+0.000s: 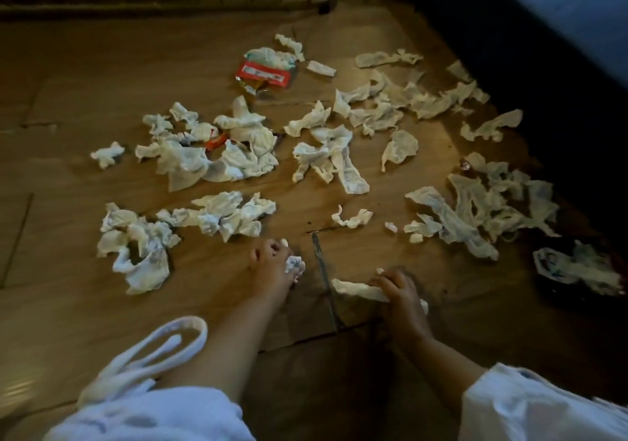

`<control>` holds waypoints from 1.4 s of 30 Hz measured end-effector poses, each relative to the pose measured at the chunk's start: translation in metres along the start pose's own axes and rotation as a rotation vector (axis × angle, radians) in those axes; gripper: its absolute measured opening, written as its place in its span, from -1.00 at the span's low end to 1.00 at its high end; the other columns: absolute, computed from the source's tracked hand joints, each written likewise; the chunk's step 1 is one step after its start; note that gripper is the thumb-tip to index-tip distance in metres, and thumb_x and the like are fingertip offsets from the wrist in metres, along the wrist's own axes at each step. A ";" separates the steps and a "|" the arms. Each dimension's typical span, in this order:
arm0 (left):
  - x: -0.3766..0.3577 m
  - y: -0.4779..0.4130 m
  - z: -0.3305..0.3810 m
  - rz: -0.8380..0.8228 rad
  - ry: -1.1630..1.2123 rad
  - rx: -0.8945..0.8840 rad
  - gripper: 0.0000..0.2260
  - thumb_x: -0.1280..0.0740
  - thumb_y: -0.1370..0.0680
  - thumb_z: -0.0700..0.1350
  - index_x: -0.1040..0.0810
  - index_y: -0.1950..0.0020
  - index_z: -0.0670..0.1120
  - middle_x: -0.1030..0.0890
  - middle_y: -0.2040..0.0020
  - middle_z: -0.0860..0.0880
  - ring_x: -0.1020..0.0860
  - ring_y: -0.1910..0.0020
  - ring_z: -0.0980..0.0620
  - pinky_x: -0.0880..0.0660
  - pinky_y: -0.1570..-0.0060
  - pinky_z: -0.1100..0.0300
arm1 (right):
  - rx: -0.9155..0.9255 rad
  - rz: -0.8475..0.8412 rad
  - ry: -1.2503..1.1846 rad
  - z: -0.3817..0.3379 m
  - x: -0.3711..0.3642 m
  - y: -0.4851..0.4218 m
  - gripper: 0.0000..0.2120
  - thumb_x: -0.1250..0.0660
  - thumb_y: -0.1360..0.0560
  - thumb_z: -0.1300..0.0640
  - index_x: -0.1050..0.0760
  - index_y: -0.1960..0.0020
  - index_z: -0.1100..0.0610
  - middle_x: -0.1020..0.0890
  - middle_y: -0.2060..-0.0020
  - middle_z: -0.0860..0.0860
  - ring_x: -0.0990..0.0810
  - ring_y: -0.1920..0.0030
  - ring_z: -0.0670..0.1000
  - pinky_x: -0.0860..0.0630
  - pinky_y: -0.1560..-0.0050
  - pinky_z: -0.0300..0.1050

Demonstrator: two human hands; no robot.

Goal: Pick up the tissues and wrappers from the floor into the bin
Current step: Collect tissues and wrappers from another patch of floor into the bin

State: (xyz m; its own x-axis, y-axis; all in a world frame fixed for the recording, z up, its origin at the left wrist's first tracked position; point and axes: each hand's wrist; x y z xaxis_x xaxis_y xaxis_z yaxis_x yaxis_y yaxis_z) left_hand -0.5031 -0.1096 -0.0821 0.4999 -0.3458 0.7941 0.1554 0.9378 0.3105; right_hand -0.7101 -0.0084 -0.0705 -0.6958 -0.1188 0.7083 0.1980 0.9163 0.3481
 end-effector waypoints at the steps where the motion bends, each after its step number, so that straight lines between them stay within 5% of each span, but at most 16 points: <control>1: -0.005 0.003 -0.003 0.036 0.047 0.000 -0.74 -0.33 -0.52 -0.10 -0.48 -0.18 -0.13 -0.33 -0.24 -0.10 -0.34 -0.23 -0.12 -0.35 -0.18 0.10 | 0.012 0.004 0.068 -0.002 -0.002 -0.002 -0.64 -0.26 -0.49 0.29 -0.43 -0.24 0.02 -0.32 -0.30 0.01 -0.28 -0.32 0.04 -0.37 -0.32 0.00; 4: -0.007 0.009 -0.007 0.066 0.127 -0.006 -0.77 -0.28 -0.52 -0.28 -0.49 -0.17 -0.18 -0.40 -0.18 -0.15 -0.45 -0.11 -0.10 -0.45 -0.03 0.10 | -0.005 -0.033 0.173 -0.016 -0.004 -0.010 -0.54 -0.26 -0.50 0.17 -0.27 -0.35 -0.05 -0.23 -0.39 0.01 -0.20 -0.36 0.05 -0.28 -0.36 0.00; 8: 0.020 0.009 -0.018 0.221 0.420 0.134 -0.79 -0.16 -0.59 -0.24 -0.42 -0.20 -0.08 -0.50 -0.12 -0.15 -0.50 0.03 -0.04 -0.44 0.26 0.18 | 0.236 -0.212 0.458 -0.029 -0.021 -0.011 -0.42 -0.21 -0.49 -0.18 -0.05 -0.43 -0.23 -0.05 -0.43 -0.02 -0.04 -0.44 0.11 -0.12 -0.43 0.09; 12: 0.064 0.002 -0.053 0.563 0.398 0.218 -0.73 -0.12 -0.59 -0.24 -0.40 -0.27 -0.13 -0.47 -0.16 -0.06 -0.47 -0.11 -0.03 -0.43 0.00 0.13 | 0.363 -0.268 0.661 -0.035 -0.043 -0.013 -0.44 -0.20 -0.51 -0.11 -0.05 -0.44 -0.14 -0.09 -0.44 0.02 -0.12 -0.43 0.09 -0.16 -0.43 0.03; 15: 0.092 -0.002 -0.090 0.725 0.217 0.299 -0.76 -0.15 -0.58 -0.19 -0.44 -0.21 -0.23 -0.49 -0.17 -0.25 -0.45 -0.18 -0.21 -0.38 -0.09 0.02 | 0.392 -0.255 0.692 -0.042 -0.043 -0.019 -0.50 0.17 -0.52 -0.17 -0.22 -0.37 -0.04 -0.28 -0.38 -0.03 -0.27 -0.36 -0.02 -0.24 -0.35 -0.10; 17: 0.096 -0.002 -0.116 0.622 0.050 0.487 -0.68 -0.19 -0.58 -0.08 -0.39 -0.26 -0.23 -0.39 -0.28 -0.29 -0.35 -0.27 -0.27 -0.29 -0.22 -0.08 | 0.418 -0.280 0.680 -0.050 -0.042 -0.022 -0.38 0.30 -0.46 -0.21 -0.30 -0.30 -0.01 -0.38 -0.30 -0.06 -0.34 -0.31 -0.06 -0.24 -0.30 -0.13; 21: 0.080 0.007 -0.142 0.289 0.015 0.685 -0.46 -0.14 -0.56 0.17 -0.23 -0.40 -0.15 -0.03 -0.51 -0.16 -0.11 -0.44 -0.29 -0.01 -0.39 -0.24 | 0.243 -0.218 0.185 -0.075 -0.032 -0.036 -0.78 -0.06 -0.59 -0.04 -0.39 -0.12 0.00 -0.48 -0.07 -0.06 -0.43 -0.16 -0.06 -0.30 -0.08 -0.21; 24: 0.066 0.016 -0.135 0.409 -0.021 0.561 -0.56 -0.23 -0.55 0.05 -0.34 -0.30 -0.23 -0.20 -0.44 -0.20 -0.25 -0.35 -0.27 -0.15 -0.32 -0.20 | 0.050 -0.030 -0.246 -0.091 -0.022 -0.065 -0.89 -0.09 -0.60 0.02 -0.36 -0.08 -0.07 -0.51 -0.02 -0.05 -0.48 0.00 -0.10 -0.41 0.08 -0.21; 27: 0.053 0.027 -0.120 0.501 -0.051 0.420 -0.59 -0.29 -0.52 0.02 -0.37 -0.26 -0.19 -0.40 -0.30 -0.24 -0.37 -0.25 -0.25 -0.25 -0.19 -0.12 | 0.008 0.180 0.058 -0.091 -0.015 -0.103 -0.65 -0.15 -0.58 0.10 -0.25 -0.36 0.06 -0.34 -0.32 0.10 -0.43 -0.22 0.05 -0.48 -0.15 -0.02; 30: 0.044 0.034 -0.110 0.409 -0.070 0.310 -0.43 -0.30 -0.48 0.16 -0.26 -0.40 -0.06 -0.38 -0.35 -0.17 -0.32 -0.33 -0.21 -0.19 -0.27 -0.12 | -0.150 0.135 0.264 -0.086 -0.015 -0.119 -0.51 -0.20 -0.55 0.17 -0.15 -0.44 0.05 -0.17 -0.42 0.15 -0.32 -0.34 0.16 -0.41 -0.22 0.08; 33: 0.038 0.037 -0.102 0.296 -0.148 0.267 -0.34 -0.31 -0.44 0.22 -0.27 -0.42 -0.09 -0.32 -0.40 -0.17 -0.24 -0.38 -0.18 -0.16 -0.31 -0.05 | -0.043 0.086 0.394 -0.079 -0.019 -0.111 -0.48 -0.22 -0.52 0.28 -0.17 -0.42 0.06 -0.18 -0.43 0.11 -0.33 -0.35 0.13 -0.43 -0.21 0.06; 38: 0.032 0.034 -0.096 0.314 -0.057 0.018 -0.67 -0.36 -0.47 0.05 -0.57 -0.05 -0.19 -0.59 -0.04 -0.15 -0.46 -0.04 -0.16 -0.36 0.03 0.07 | 0.022 0.250 -0.044 -0.050 0.010 -0.086 -0.75 -0.09 -0.58 0.06 -0.35 -0.22 0.05 -0.45 -0.15 0.09 -0.49 0.03 -0.02 -0.48 0.08 -0.03; 40: 0.029 0.032 -0.085 0.298 -0.002 -0.066 -0.66 -0.35 -0.46 0.10 -0.60 0.03 -0.18 -0.60 0.08 -0.13 -0.50 0.06 -0.15 -0.36 0.14 0.10 | -0.008 0.395 -0.186 -0.032 0.027 -0.068 -0.79 -0.11 -0.57 -0.01 -0.38 -0.13 0.04 -0.50 -0.03 0.13 -0.50 0.06 0.06 -0.49 0.05 0.06; 42: 0.026 0.029 -0.068 0.306 0.003 -0.133 -0.58 -0.28 -0.45 0.21 -0.62 0.08 -0.15 -0.59 0.15 -0.11 -0.50 0.11 -0.10 -0.32 0.18 0.16 | -0.056 0.486 -0.074 -0.010 0.037 -0.043 -0.81 -0.15 -0.58 0.05 -0.39 -0.15 0.09 -0.51 -0.04 0.15 -0.49 0.03 0.08 -0.42 0.06 0.00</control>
State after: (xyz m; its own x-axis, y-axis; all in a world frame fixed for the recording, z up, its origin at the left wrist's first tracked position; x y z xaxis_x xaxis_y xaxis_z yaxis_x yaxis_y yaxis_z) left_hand -0.4278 -0.0895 -0.0875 0.5431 -0.0478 0.8383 0.1079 0.9941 -0.0133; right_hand -0.7377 -0.0565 -0.0532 -0.5608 0.3464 0.7520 0.5469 0.8369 0.0223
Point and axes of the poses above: each hand's wrist, its own y-axis away from the middle knuckle, its own x-axis out of the back of the hand, z = x × y
